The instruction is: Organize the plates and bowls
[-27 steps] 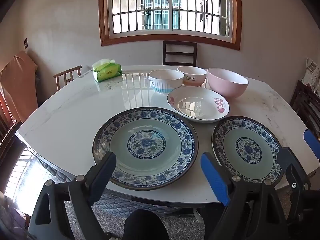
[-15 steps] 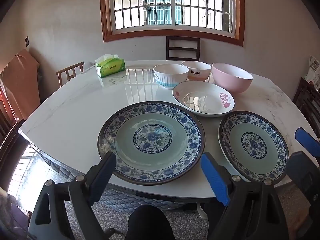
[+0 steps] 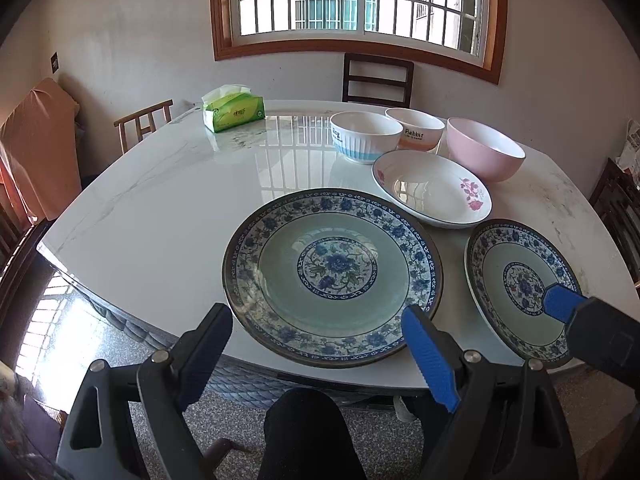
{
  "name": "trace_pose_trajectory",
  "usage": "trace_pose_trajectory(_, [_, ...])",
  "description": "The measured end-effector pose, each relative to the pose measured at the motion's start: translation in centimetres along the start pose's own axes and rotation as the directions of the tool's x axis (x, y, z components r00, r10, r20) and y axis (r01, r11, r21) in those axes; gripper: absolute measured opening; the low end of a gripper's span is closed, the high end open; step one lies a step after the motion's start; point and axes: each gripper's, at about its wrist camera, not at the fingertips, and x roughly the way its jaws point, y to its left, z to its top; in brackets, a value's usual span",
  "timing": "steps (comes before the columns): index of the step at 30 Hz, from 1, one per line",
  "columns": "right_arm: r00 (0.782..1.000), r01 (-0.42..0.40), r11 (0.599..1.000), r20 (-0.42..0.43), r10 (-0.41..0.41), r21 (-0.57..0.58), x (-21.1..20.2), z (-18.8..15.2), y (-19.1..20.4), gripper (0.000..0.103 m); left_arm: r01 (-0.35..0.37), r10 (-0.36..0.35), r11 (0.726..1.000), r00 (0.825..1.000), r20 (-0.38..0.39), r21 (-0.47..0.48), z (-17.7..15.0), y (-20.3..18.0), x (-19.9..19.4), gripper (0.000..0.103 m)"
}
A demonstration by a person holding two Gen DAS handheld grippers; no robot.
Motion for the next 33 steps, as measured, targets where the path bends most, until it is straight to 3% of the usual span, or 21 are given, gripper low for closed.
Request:
trace_pose_trajectory(4, [0.996,-0.064,0.991,-0.049,0.07,0.115,1.3,0.4,-0.6,0.059,0.039,-0.04,0.999,0.997,-0.07,-0.014,0.6,1.0,1.2,0.089])
trace_pose_trajectory(10, [0.979,-0.117,0.947,-0.127,0.161,0.301,3.6,0.5,-2.3,0.053,0.096,-0.107,0.992,0.983,-0.147,-0.084,1.8,2.5,3.1,0.089])
trace_pose_trajectory(20, [0.973,-0.044,0.923,-0.195,0.127,0.382,5.6,0.5,-3.4,0.053,0.072,-0.086,0.994,0.98,-0.179,-0.081,2.8,3.8,5.1,0.089])
trace_pose_trajectory(33, [0.97,-0.004,0.893,-0.216,0.114,0.45,7.5,0.5,-4.4,0.053,0.119,-0.144,0.986,0.962,-0.234,-0.119,4.2,5.5,7.4,0.088])
